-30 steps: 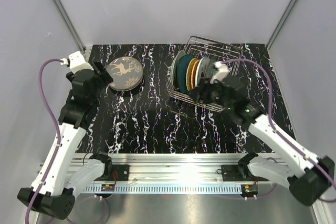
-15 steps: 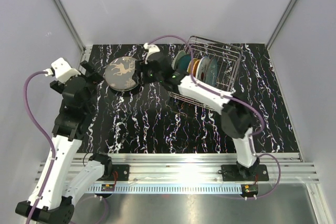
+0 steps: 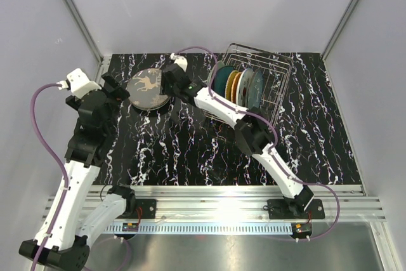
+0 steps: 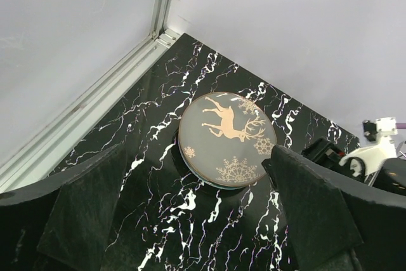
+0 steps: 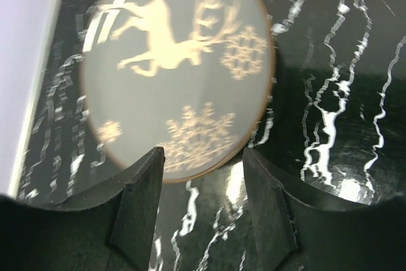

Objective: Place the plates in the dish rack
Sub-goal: Grab a plate with the right arm

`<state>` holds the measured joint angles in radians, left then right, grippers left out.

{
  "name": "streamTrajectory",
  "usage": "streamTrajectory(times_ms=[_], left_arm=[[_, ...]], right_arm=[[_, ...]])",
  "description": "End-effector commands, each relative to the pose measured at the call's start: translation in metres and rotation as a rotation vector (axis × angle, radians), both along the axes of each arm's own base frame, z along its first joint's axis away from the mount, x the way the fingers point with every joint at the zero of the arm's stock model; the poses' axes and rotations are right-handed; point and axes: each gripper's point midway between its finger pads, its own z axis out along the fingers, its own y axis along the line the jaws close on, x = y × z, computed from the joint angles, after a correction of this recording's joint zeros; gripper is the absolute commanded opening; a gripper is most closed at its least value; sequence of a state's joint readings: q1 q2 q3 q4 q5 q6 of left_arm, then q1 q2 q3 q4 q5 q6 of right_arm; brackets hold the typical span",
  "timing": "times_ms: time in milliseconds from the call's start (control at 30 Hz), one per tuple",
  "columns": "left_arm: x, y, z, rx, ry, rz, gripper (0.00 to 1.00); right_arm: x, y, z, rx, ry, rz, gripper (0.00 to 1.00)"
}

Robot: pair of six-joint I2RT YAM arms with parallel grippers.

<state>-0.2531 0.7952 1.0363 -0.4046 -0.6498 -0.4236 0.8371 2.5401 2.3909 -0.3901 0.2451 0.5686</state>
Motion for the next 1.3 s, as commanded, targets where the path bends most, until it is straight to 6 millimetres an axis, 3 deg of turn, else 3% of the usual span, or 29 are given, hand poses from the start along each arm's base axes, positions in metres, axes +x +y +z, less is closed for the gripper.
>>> streamTrajectory(times_ms=[0, 200, 433, 633, 933, 1267], left_arm=[[0.002, -0.003, 0.013, -0.036, -0.054, -0.009, 0.99], [0.002, -0.007, 0.013, -0.037, -0.053, -0.024, 0.99], [0.003, -0.011, 0.011, -0.04, -0.048, -0.039, 0.99], [0.004, -0.012, 0.013, -0.041, -0.053, -0.042, 0.99], [0.004, -0.012, 0.012, -0.038, -0.049, -0.044, 0.99], [0.004, -0.013, 0.012, -0.039, -0.051, -0.048, 0.99]], right_arm=[[0.022, -0.012, 0.007, 0.04, -0.013, -0.116, 0.6], [0.033, -0.012, -0.016, 0.1, 0.04, -0.113, 0.58], [0.041, -0.008, -0.017, 0.16, 0.05, -0.113, 0.56], [0.045, -0.003, -0.04, 0.172, 0.08, -0.115, 0.52], [0.043, 0.003, -0.049, 0.187, 0.098, -0.091, 0.36], [0.035, -0.016, -0.055, 0.121, 0.111, -0.121, 0.17]])
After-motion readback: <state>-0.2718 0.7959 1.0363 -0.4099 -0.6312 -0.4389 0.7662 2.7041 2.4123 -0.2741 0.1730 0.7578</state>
